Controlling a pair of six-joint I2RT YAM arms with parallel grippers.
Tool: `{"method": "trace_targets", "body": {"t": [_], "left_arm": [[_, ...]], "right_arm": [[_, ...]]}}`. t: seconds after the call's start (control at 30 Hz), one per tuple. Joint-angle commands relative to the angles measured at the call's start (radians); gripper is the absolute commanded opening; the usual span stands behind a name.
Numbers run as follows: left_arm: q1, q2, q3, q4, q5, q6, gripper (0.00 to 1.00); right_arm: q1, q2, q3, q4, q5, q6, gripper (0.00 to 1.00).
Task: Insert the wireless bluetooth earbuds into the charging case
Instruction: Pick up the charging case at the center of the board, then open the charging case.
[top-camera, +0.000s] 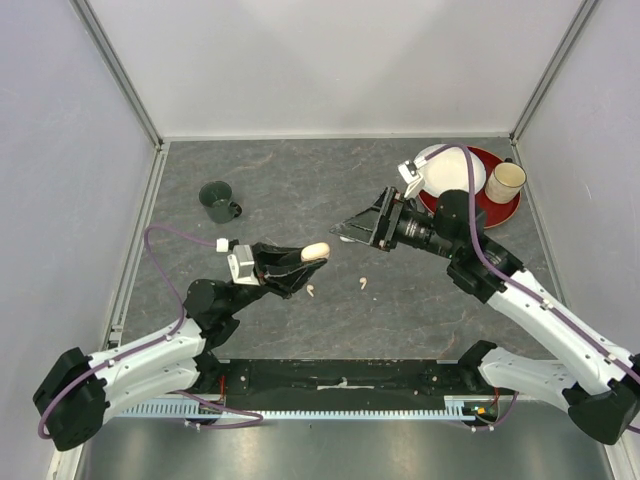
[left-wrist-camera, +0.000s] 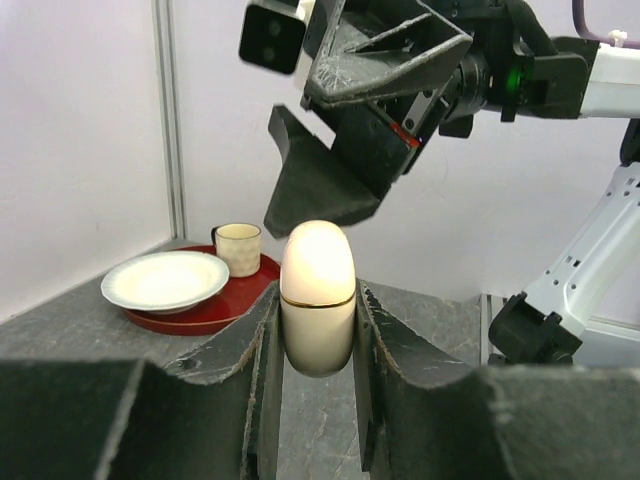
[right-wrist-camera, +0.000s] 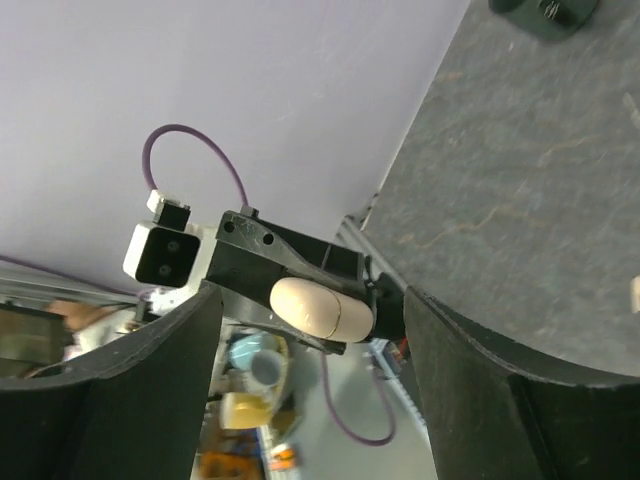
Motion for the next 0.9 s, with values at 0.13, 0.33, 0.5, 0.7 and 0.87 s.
{"method": "trace_targets", "body": {"t": [0.13,0.33,0.5,0.7,0.87], "left_arm": [[-0.005,-0.057,-0.006,-0.004,-0.031,-0.054,0.02],[-0.005,-0.048,0.001,-0.024,-0.036,-0.070,0.02],[-0.003,-0.036,0.011,-0.018,-0.031,-0.077,0.02],[-0.005,-0.027,0.017,-0.013,0.006,-0.077,0.02],[-0.005,-0.030,0.012,0.011,0.038,-0.084,0.02]], "right_arm": [[0.028,0.015,0.192,-0.339,0.067,-0.415,0.74],[0.083,0.043,0.243,-0.379,0.076,-0.475,0.71],[0.112,0.075,0.244,-0.378,0.085,-0.468,0.70],[0.121,0.091,0.209,-0.326,0.103,-0.411,0.69],[0.123,0.071,0.178,-0.297,0.157,-0.382,0.69]]}}
